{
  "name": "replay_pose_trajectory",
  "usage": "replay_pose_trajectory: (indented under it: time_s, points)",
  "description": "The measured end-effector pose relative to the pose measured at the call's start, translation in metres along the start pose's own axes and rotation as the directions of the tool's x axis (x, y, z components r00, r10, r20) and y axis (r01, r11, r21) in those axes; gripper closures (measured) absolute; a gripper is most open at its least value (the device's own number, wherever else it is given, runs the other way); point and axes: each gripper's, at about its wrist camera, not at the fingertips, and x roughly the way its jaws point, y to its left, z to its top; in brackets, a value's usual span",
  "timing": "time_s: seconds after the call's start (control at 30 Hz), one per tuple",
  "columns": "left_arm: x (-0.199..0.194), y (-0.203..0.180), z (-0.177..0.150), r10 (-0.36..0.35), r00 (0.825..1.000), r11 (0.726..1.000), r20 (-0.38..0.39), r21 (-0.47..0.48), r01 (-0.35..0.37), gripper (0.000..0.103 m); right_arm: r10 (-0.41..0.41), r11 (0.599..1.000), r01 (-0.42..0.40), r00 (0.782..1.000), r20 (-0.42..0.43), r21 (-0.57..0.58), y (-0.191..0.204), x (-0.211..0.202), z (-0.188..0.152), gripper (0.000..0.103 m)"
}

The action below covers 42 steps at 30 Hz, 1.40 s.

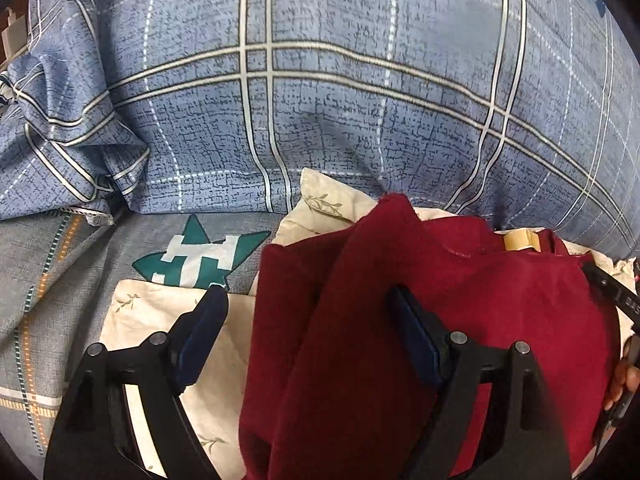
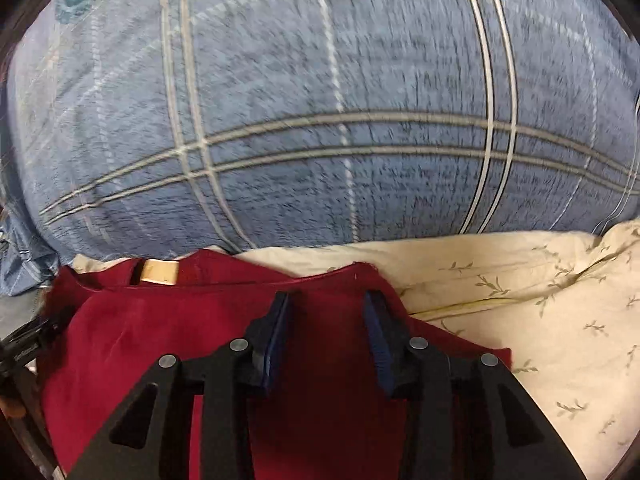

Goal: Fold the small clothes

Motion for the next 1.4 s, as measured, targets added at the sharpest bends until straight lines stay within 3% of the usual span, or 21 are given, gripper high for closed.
replay_pose_trajectory:
  time_s: [0.27, 0.37, 0.47, 0.57, 0.67, 0.77, 0.93, 1.07, 1.27, 1.4]
  points:
    - [-0.053, 0.001, -0.030, 0.025, 0.995, 0.997, 0.098, 0.070, -0.032, 0.020, 0.076, 0.995, -0.073, 0.996, 0.049, -0.065, 0.006, -0.080, -0.041, 0.057]
    - [-0.067, -0.007, -0.041, 0.029, 0.992, 0.995, 0.120, 0.097, -0.040, 0.020, 0.046, 0.996, -0.045, 0.999, 0.022, -0.080, 0.006, -0.080, -0.056, 0.057]
    - [-0.084, -0.017, -0.053, 0.040, 0.988, 0.991, 0.149, 0.122, -0.059, 0.020, -0.008, 0.997, 0.002, 0.998, -0.065, -0.080, 0.008, -0.056, -0.063, 0.056]
    - [-0.094, -0.016, -0.059, 0.028, 0.987, 0.990, 0.160, 0.134, -0.050, 0.020, -0.027, 0.997, 0.024, 0.998, -0.049, -0.073, 0.016, -0.061, -0.061, 0.055]
    - [-0.105, -0.012, -0.068, 0.030, 0.985, 0.990, 0.169, 0.133, -0.053, 0.020, 0.035, 0.997, -0.036, 0.999, -0.015, -0.075, 0.035, -0.076, -0.057, 0.055]
    - [-0.108, -0.004, -0.076, 0.031, 0.987, 0.993, 0.159, 0.111, -0.049, 0.020, 0.102, 0.985, -0.101, 0.995, 0.006, -0.143, 0.078, -0.082, -0.054, 0.055]
    - [-0.099, 0.019, -0.094, 0.034, 0.990, 0.997, 0.134, 0.062, -0.043, 0.020, 0.225, 0.945, -0.228, 0.973, -0.044, -0.234, 0.155, -0.058, -0.051, 0.060]
    - [-0.092, 0.039, -0.105, -0.031, 0.995, 0.999, 0.098, -0.008, 0.031, 0.020, 0.273, 0.916, -0.285, 0.959, -0.080, -0.282, 0.198, -0.038, -0.047, 0.060]
    - [-0.082, 0.050, -0.107, -0.117, 0.990, 0.991, 0.074, -0.054, 0.121, 0.020, 0.223, 0.895, -0.254, 0.967, -0.125, -0.367, 0.266, 0.012, -0.035, 0.066]
    - [-0.078, 0.054, -0.105, -0.145, 0.988, 0.987, 0.058, -0.066, 0.149, 0.020, 0.171, 0.898, -0.230, 0.968, -0.185, -0.376, 0.288, 0.052, -0.036, 0.065]
